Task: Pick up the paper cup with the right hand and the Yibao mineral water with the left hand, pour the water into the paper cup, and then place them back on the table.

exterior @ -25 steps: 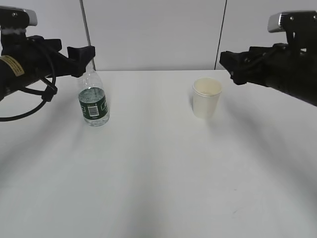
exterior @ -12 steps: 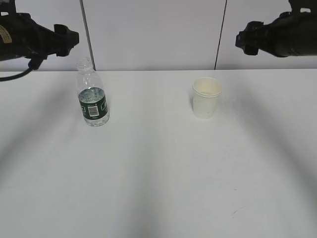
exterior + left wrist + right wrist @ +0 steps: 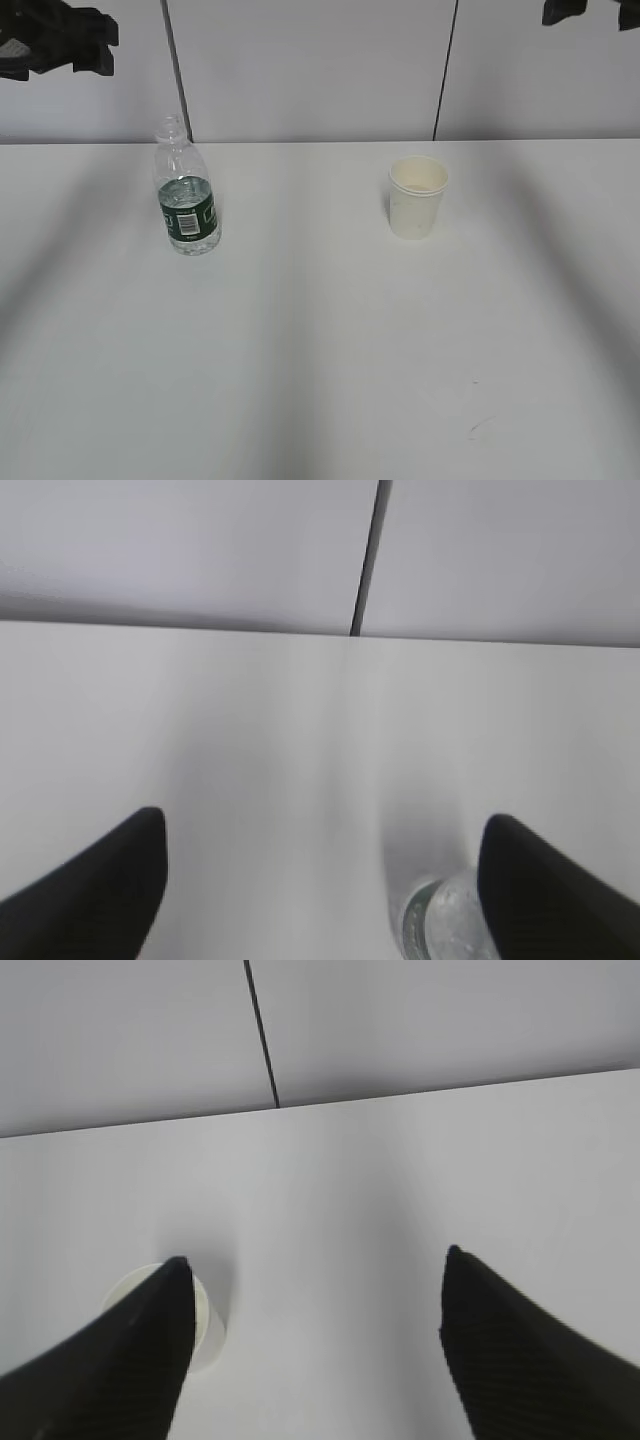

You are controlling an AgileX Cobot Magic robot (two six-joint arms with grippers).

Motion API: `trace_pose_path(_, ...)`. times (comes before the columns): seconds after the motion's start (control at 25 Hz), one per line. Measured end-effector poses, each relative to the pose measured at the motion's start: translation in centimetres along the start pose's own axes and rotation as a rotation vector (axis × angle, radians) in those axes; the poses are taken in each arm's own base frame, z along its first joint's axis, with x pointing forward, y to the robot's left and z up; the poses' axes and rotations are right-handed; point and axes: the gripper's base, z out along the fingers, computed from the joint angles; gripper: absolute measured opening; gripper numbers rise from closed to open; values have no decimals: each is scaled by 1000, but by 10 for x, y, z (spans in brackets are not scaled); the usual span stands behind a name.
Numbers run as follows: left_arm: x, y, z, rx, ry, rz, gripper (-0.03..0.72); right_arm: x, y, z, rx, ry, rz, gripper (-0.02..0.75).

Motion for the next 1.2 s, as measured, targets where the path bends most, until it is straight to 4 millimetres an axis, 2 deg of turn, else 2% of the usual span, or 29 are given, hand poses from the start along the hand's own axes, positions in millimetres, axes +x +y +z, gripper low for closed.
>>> trace_pose_path(0.16, -15, -2, -16, 3, 93, -56, 577, -17, -2, -20, 23, 30, 8, 594)
trace_pose_path(0.28, -20, -4, -29, 19, 188, -73, 577, -20, -2, -30, 19, 72, 7, 593)
trace_pose_path(0.44, -25, -3, -46, 9, 306, -60, 577, -13, -2, -36, 11, 191, -3, 593)
trace_pose_path(0.64, -19, 0, -57, -18, 450, -20, 575, 1, -2, -40, 14, 351, -34, 592)
trace_pose_path(1.04, -17, -2, -60, 17, 483, 30, 575, 3, 1, -42, -42, 381, -112, 587)
trace_pose_path(1.2, -14, 0, -74, 26, 467, 40, 575, 11, -2, -59, -67, 377, -117, 586)
